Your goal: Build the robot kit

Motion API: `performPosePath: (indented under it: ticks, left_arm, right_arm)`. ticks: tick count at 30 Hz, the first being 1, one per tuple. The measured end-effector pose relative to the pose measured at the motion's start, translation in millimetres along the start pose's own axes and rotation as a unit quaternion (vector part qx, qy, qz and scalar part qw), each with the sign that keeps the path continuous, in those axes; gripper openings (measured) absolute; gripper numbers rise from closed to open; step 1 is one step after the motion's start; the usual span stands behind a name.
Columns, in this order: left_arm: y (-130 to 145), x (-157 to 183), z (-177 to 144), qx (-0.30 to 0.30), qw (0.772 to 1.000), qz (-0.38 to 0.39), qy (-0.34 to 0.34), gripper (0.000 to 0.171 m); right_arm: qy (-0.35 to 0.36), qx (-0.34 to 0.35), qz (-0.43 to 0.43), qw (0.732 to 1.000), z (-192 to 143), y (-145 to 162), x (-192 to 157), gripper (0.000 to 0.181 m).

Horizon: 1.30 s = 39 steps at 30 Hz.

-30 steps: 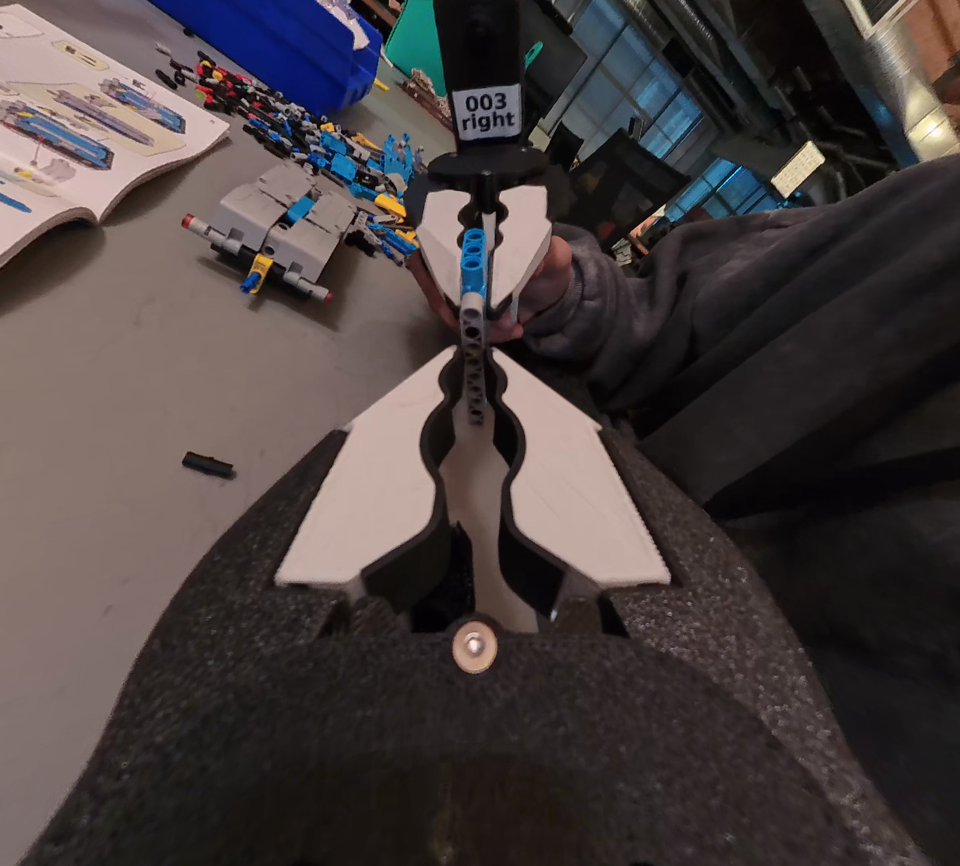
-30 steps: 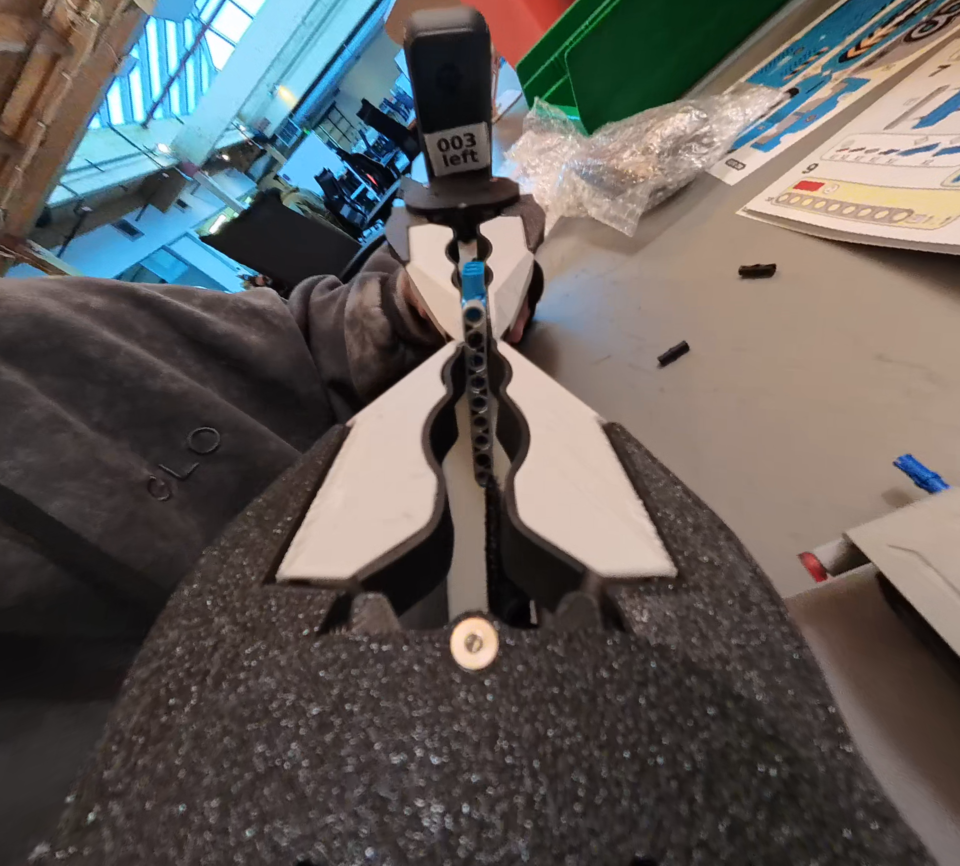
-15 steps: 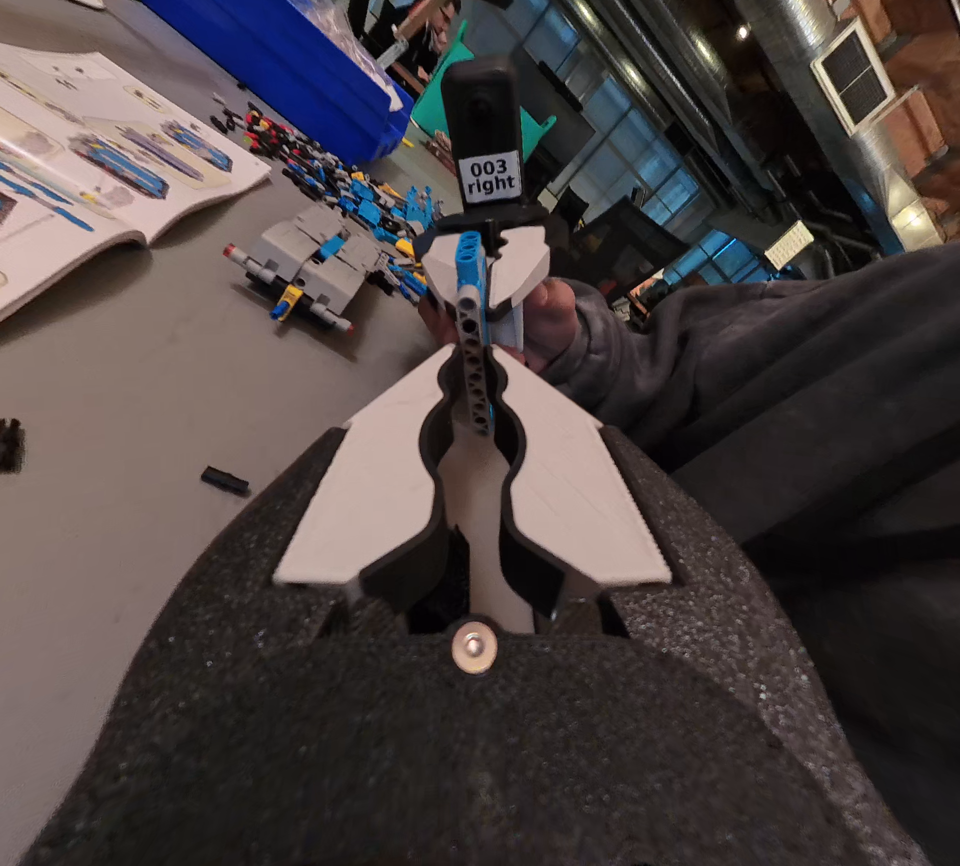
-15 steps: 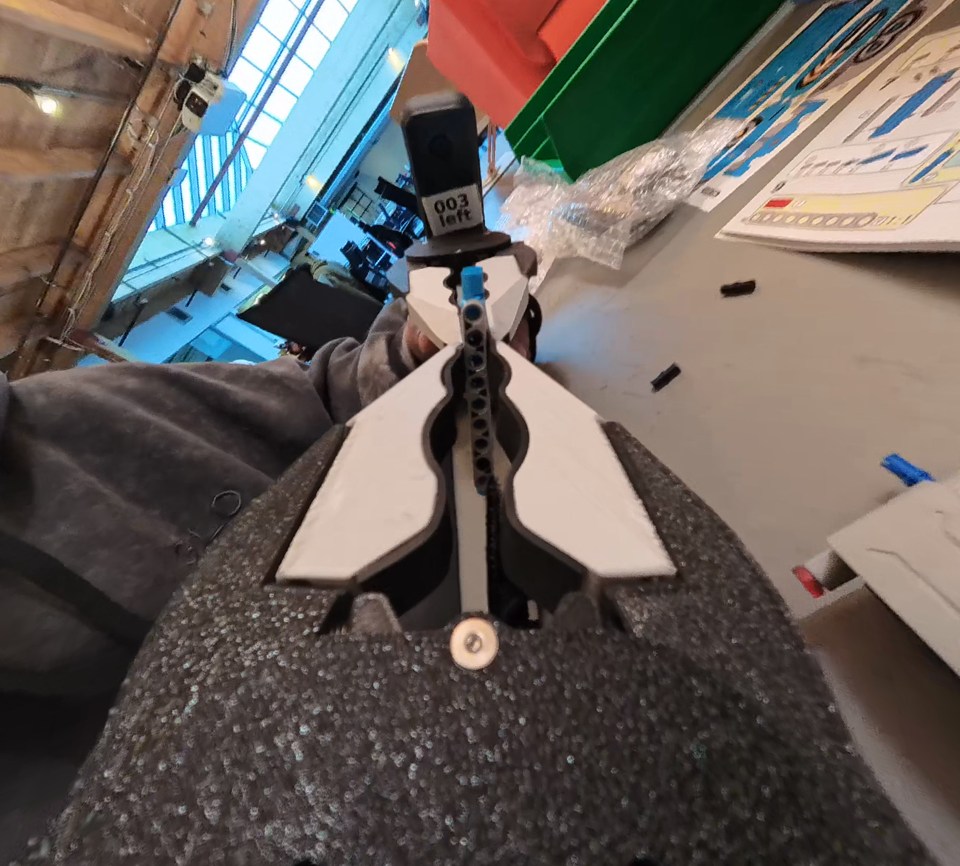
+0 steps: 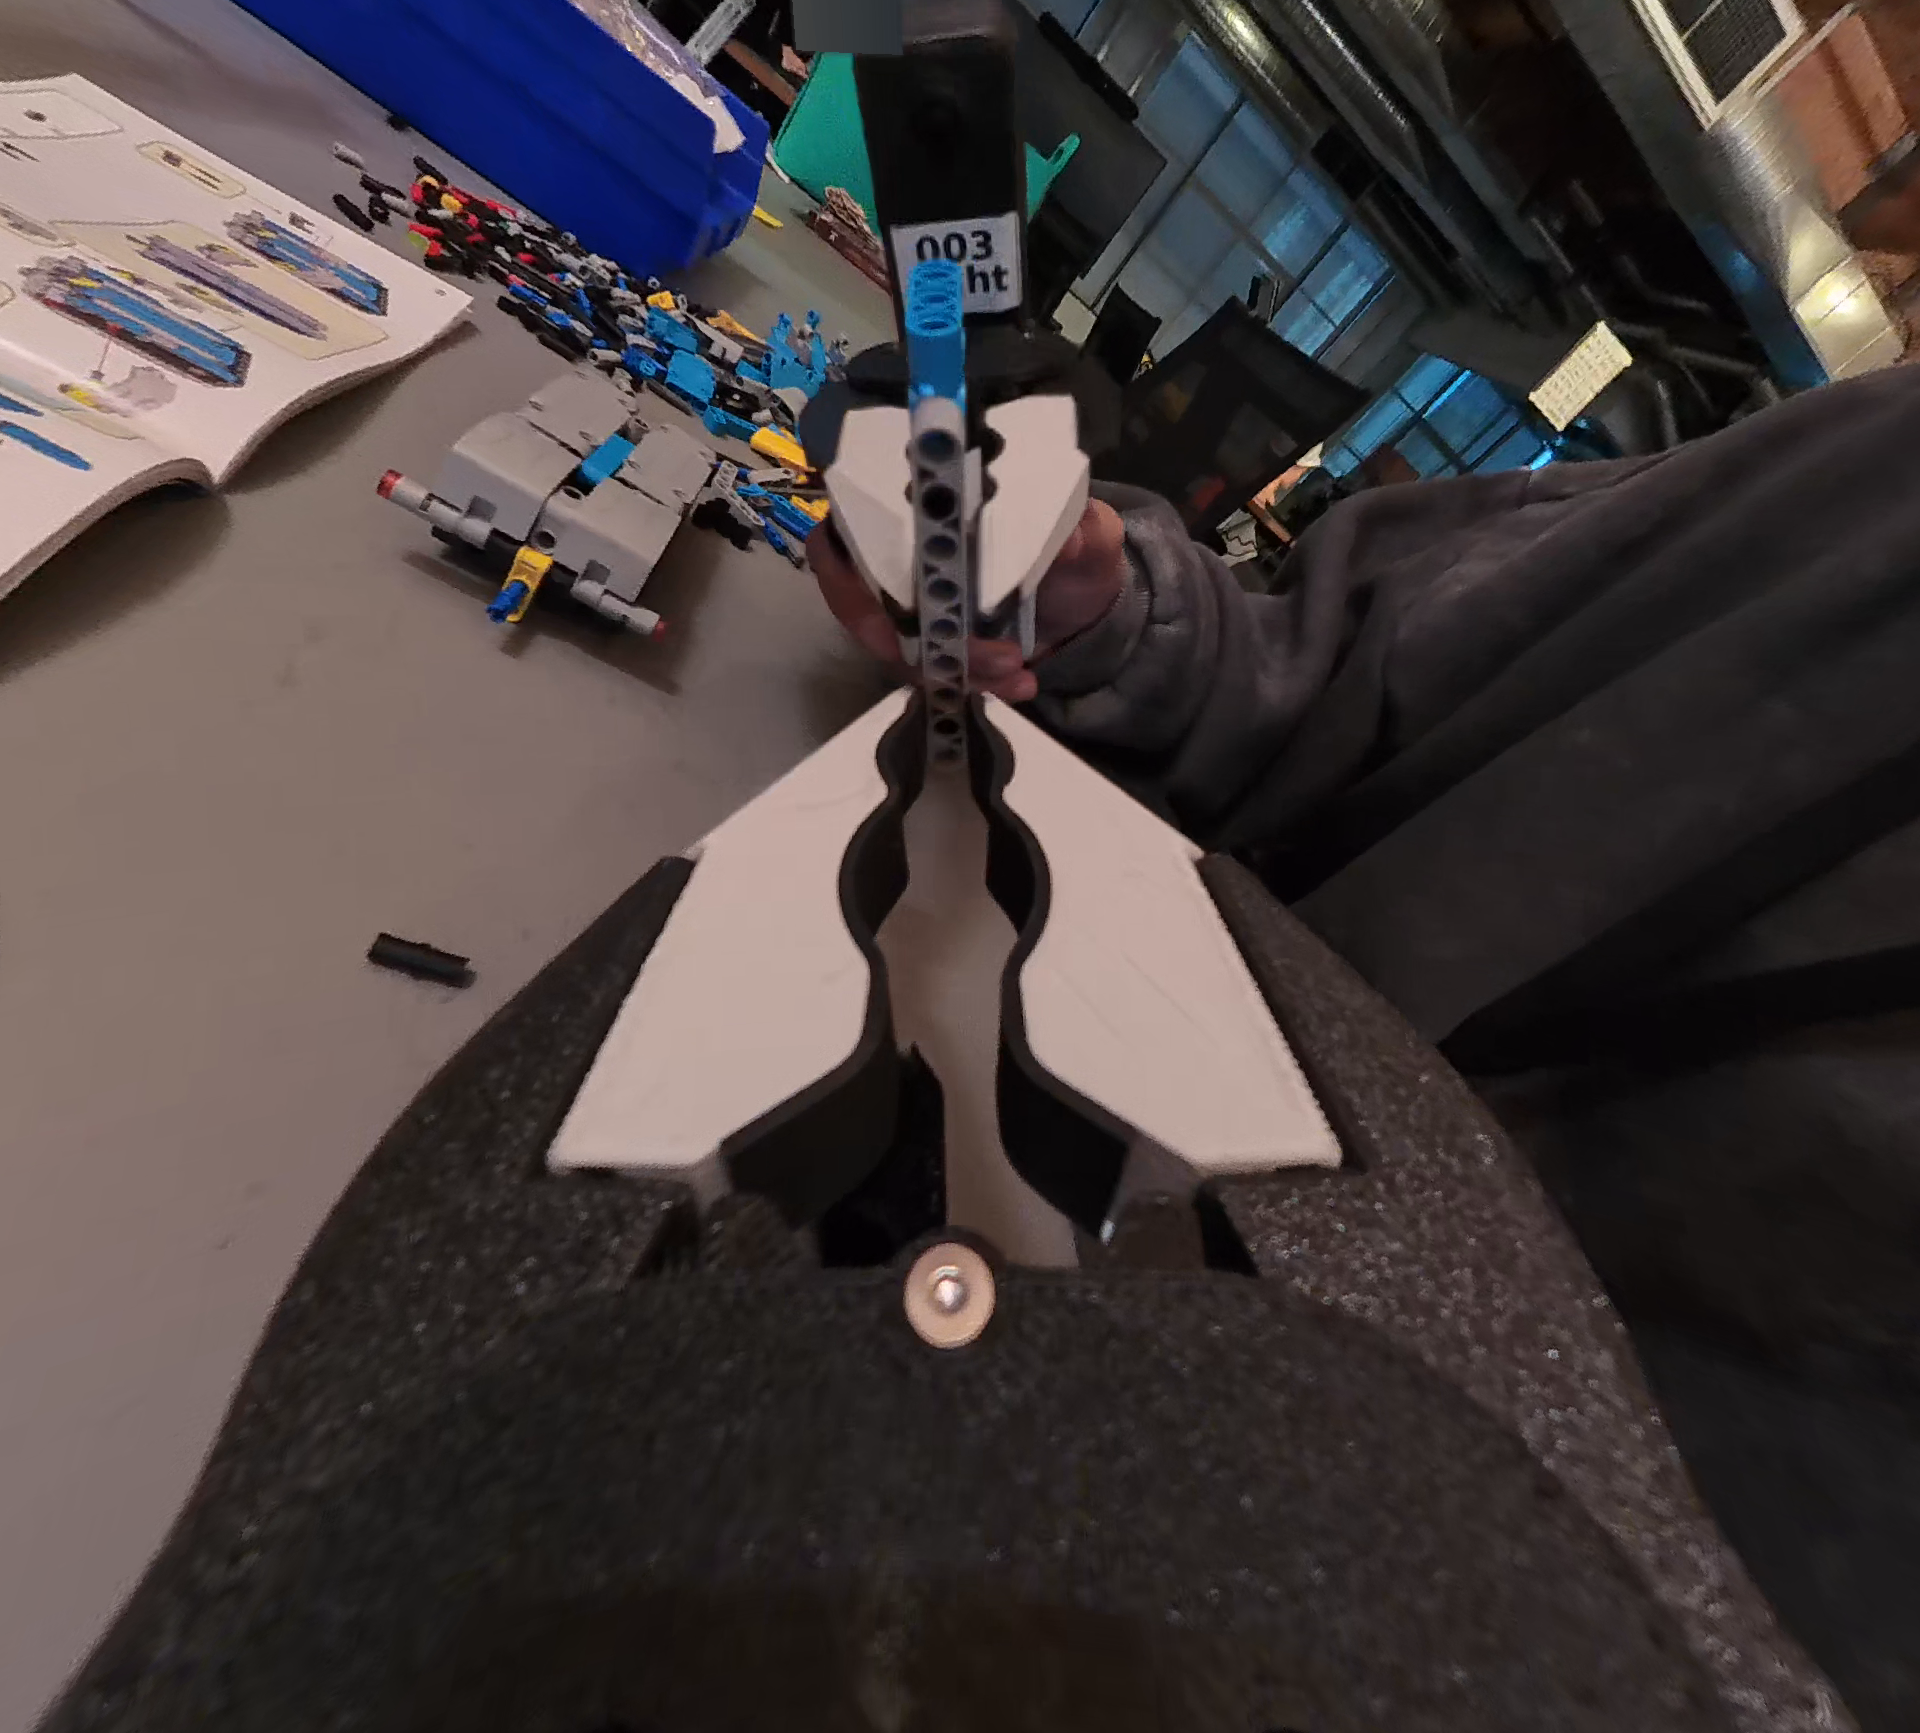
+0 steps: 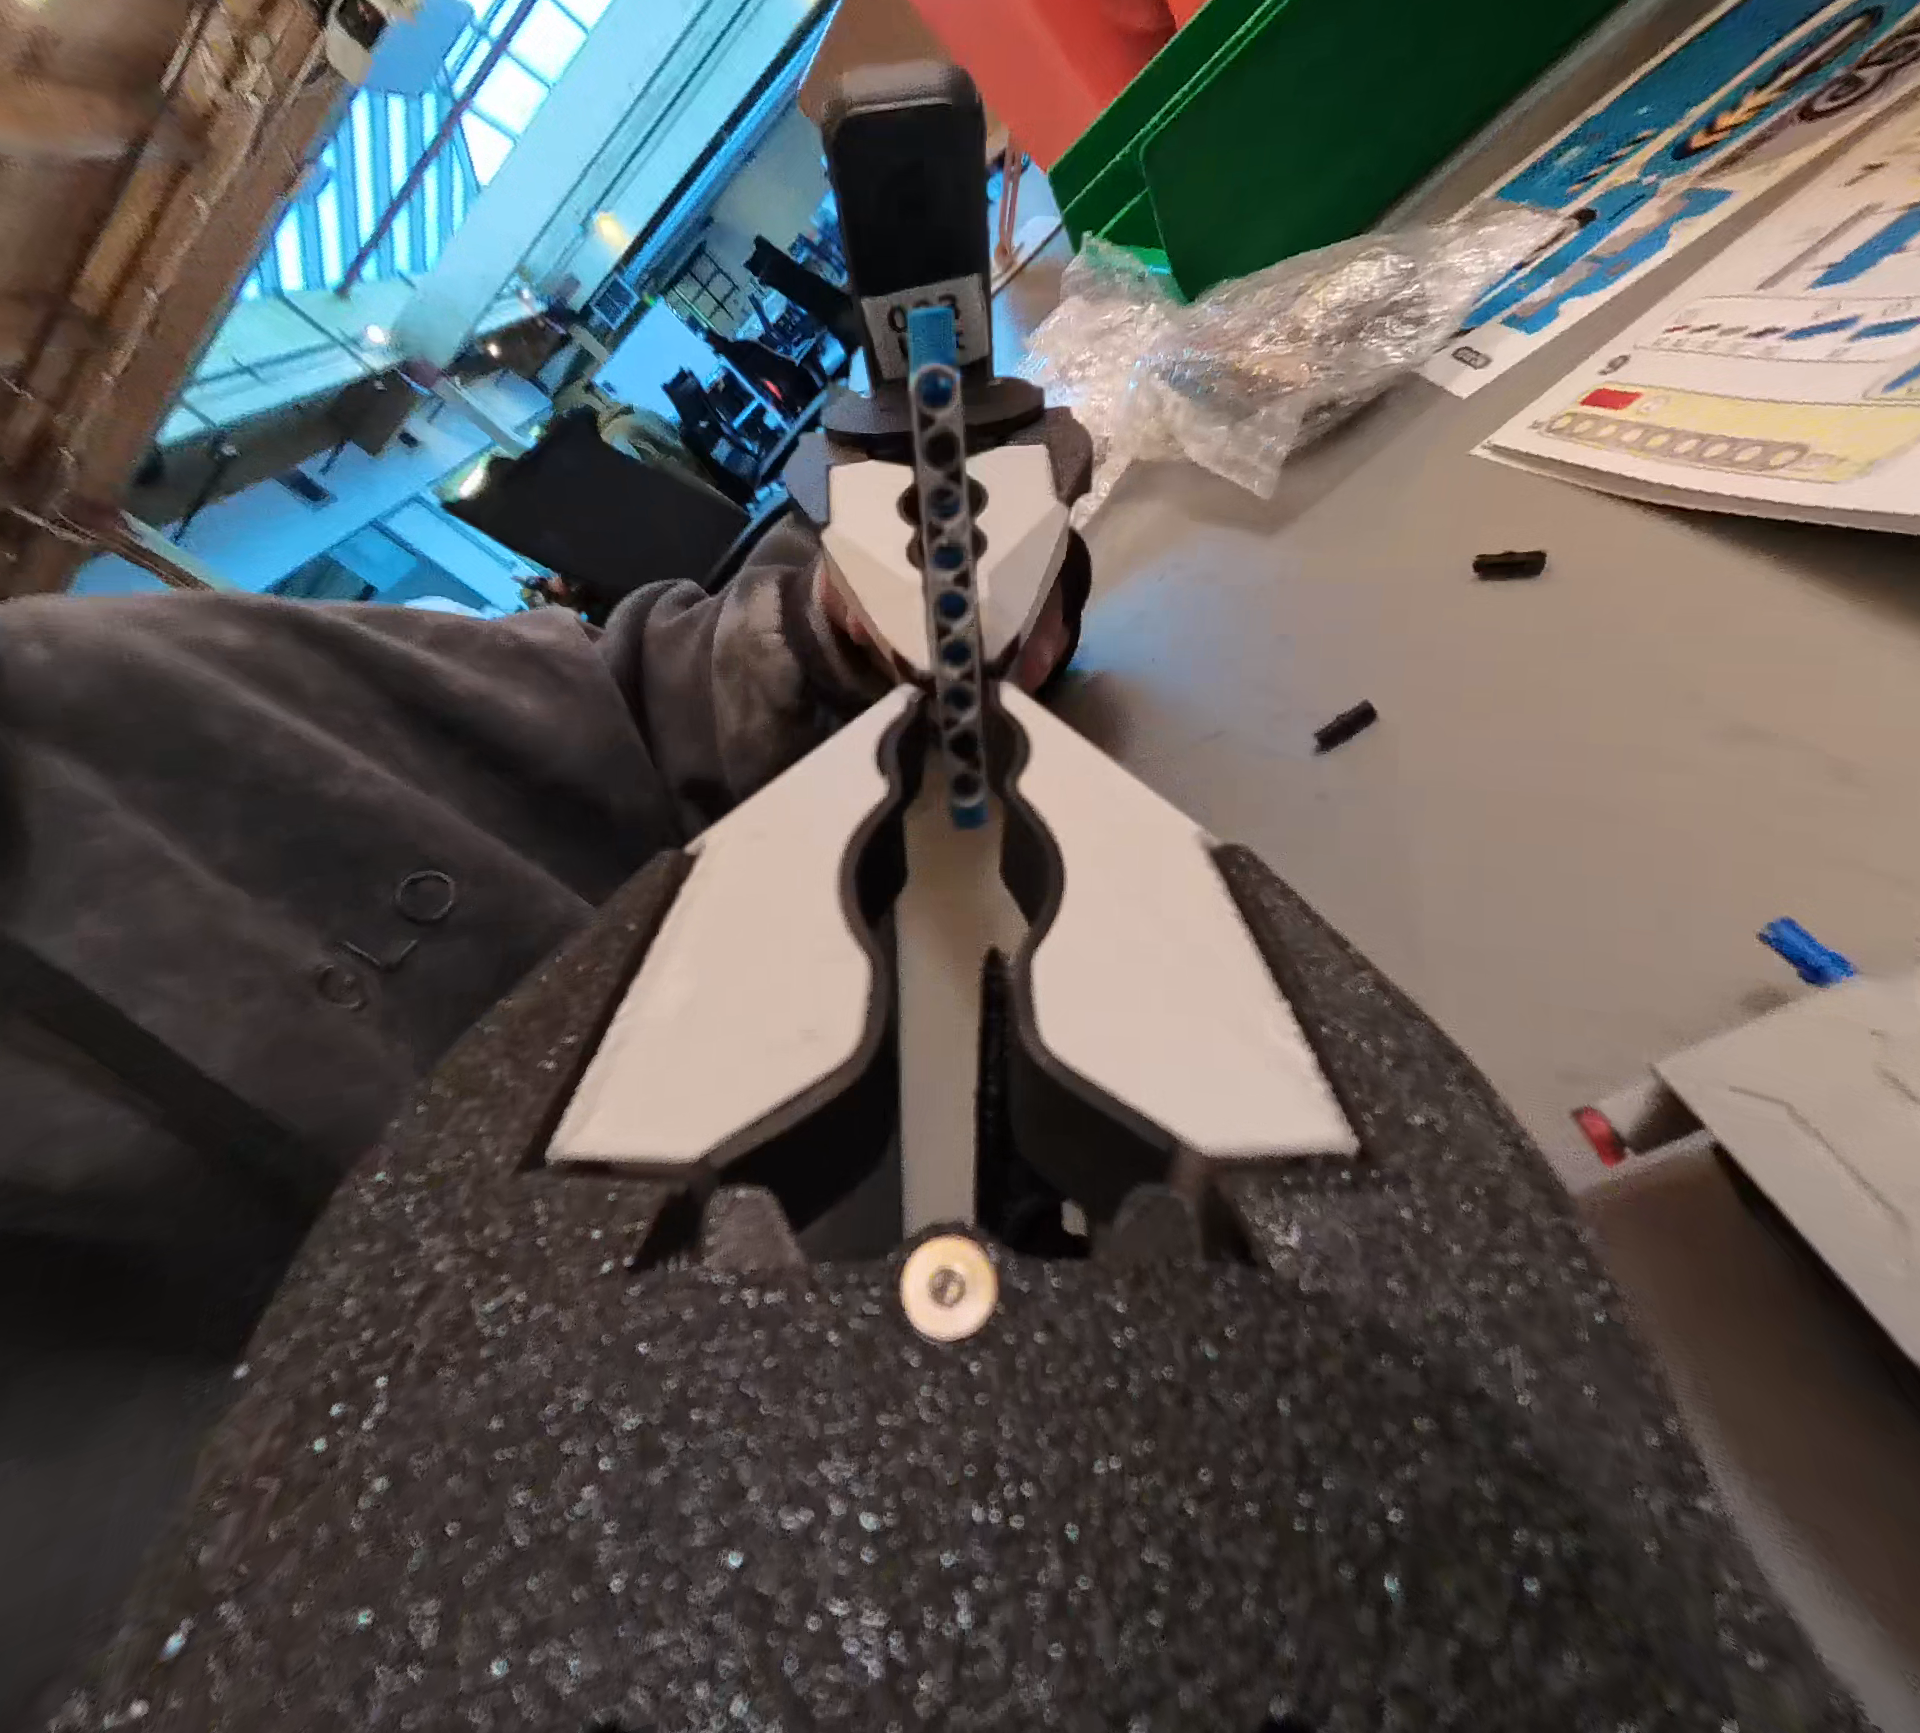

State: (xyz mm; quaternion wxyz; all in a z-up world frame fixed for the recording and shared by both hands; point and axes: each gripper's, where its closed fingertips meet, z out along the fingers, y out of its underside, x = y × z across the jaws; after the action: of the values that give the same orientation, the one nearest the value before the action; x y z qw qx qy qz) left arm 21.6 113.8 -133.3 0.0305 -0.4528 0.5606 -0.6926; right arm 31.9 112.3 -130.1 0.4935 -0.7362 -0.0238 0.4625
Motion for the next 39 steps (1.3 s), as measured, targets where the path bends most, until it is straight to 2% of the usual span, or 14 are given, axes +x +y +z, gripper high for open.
performPosePath:
  ticks: [3, 11, 21, 23, 25, 28, 32, 35, 39]
  left_arm:
    - [2, 3, 2, -0.004, 1.000, -0.001, 0.005, 0.006]
    - [3, -2, 4, 0.009, 1.000, 0.001, -0.010, 0.005]
    - [-5, -7, -2, 0.022, 0.999, -0.032, -0.002, 0.006]
    - [-6, -11, -6, 0.022, 0.999, -0.049, -0.006, 0.006]
    - [-6, -15, -9, 0.021, 0.997, -0.072, -0.007, 0.006]
    - [-1, -30, -14, 0.010, 0.994, -0.105, -0.041, 0.006]
    - [4, -42, -20, -0.009, 0.991, -0.105, -0.085, 0.006]
    - [8, -47, -20, -0.018, 0.989, -0.114, -0.095, 0.006]
    - [10, -50, -21, -0.018, 0.987, -0.137, -0.086, 0.006]
  right_arm:
    - [0.002, -0.019, -0.019, 1.000, 1, 3, -2, 0.006]
    - [0.006, -0.023, 0.001, 1.000, 3, 7, 1, 0.006]
    - [0.002, 0.011, 0.038, 0.999, 7, -2, 7, 0.006]
    - [0.008, 0.013, 0.038, 0.999, 7, -3, 9, 0.015]
    - [0.035, 0.030, 0.026, 0.999, -1, -9, 15, 0.027]
    - [0.129, 0.052, -0.032, 0.990, -18, -18, 33, 0.029]
    - [0.218, 0.076, -0.124, 0.965, -31, -28, 43, 0.034]
    - [0.239, 0.089, -0.139, 0.957, -33, -31, 47, 0.055]
    - [0.263, 0.075, -0.151, 0.950, -33, -28, 56, 0.062]
